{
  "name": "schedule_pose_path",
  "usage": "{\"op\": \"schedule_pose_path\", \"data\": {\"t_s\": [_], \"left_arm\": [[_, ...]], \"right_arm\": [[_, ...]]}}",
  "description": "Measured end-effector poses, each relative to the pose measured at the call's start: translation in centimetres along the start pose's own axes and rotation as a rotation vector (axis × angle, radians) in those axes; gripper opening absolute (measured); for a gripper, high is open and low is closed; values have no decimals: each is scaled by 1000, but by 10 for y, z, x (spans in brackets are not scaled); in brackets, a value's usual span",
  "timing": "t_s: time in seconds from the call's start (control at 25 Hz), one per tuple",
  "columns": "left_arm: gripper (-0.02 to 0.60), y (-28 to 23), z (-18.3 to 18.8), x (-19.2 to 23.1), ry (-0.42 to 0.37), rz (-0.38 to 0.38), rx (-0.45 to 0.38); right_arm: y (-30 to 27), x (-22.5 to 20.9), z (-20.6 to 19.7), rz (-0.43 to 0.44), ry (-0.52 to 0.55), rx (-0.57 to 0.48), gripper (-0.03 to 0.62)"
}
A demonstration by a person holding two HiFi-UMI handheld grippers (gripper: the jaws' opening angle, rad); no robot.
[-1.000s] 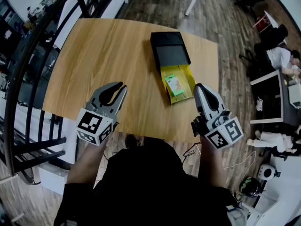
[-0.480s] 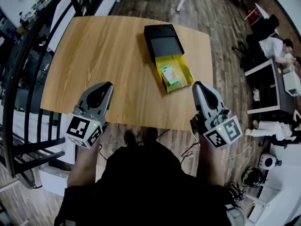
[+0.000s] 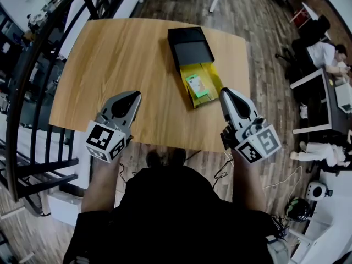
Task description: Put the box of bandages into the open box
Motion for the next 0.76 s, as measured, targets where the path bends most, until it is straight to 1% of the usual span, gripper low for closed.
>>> {"op": "schedule_pose_path", "data": {"t_s": [0.04,0.12,0.2,0.28,0.32,0.36,0.44,0.48,0.56,0.76], "left_arm": [[15,-1,2,-3,10,-17,-8],[15,-3,6,-11,37,-86,-14],[15,-5,10,-19,27,-142,-5],[15,-6,14,-24,-7,-142,-11],[15,-6,15,-24,-10,-136,-24],[15,-7,16,-24,5,-136,-45],[15,-8,17,-21,67,-143,-97],[15,-9,18,-20,85,-137,-114],[15,-11,19,-20,64,-116,-114],[15,-16,19,-25,-16,-101,-79]], "right_arm": [[0,-1,-1,4,-11,-5,35],[2,-3,-3,12,-29,-9,35],[3,-5,-4,18,-34,-8,35],[4,-9,-3,19,-32,-10,35],[5,-11,-2,19,-31,-13,35],[5,-12,-1,20,-31,-16,35],[5,-14,0,24,-31,-22,35],[5,-14,1,26,-32,-23,35],[5,-15,1,29,-35,-20,35],[4,-14,-1,34,-43,-9,35]]}}
Point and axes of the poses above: the fingertips, and each gripper's own axes: y backward along the fingers, x to its left, z out of its top, the point moved 10 cm from there along y, backward along the fingers, and after that the axes turned 5 degrees about y, right-handed, at the moved point
